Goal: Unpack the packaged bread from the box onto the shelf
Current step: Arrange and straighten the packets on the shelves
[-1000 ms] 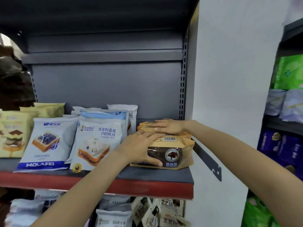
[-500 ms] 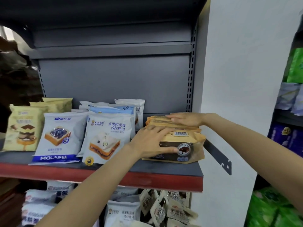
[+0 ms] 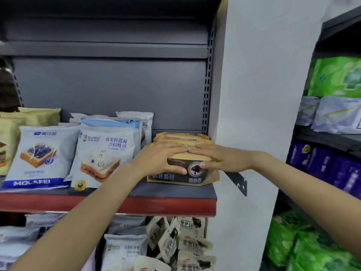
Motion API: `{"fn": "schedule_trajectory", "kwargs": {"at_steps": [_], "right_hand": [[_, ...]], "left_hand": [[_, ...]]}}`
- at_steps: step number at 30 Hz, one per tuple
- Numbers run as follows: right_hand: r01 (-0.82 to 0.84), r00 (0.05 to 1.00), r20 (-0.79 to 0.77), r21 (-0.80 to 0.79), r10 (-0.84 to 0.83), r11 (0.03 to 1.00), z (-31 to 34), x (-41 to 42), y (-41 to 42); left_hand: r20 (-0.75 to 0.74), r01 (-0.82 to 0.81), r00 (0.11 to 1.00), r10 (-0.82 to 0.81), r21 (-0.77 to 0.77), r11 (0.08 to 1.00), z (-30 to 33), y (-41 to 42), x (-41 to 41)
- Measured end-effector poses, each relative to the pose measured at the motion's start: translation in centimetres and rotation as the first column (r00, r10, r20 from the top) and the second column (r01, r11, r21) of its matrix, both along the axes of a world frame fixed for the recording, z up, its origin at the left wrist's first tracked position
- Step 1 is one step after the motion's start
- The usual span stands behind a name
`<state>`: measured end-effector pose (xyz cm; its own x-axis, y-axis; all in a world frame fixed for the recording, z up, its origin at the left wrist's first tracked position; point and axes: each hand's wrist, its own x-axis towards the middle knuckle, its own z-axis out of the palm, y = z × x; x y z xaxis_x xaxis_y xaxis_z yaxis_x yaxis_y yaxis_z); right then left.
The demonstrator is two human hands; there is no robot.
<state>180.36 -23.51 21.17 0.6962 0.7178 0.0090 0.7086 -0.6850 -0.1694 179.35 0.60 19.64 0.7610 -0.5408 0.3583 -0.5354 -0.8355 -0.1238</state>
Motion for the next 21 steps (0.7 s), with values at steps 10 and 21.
{"fn": "schedule_trajectory", "kwargs": {"at_steps": [10,21], "right_hand": [[0.004,0.997,0.076,0.094,-0.011,0.996,-0.6,-0.2,-0.2],[-0.013,0.921,0.381,0.24,-0.082,0.971,0.7,-4.6,0.9]], "left_hand": [[0.128,-0.062,0.99,0.067,-0.041,0.997,-0.6,-0.4,0.1],[0.616,0.166,0.785,0.063,-0.308,0.937,-1.0,2.0,-5.5]]}}
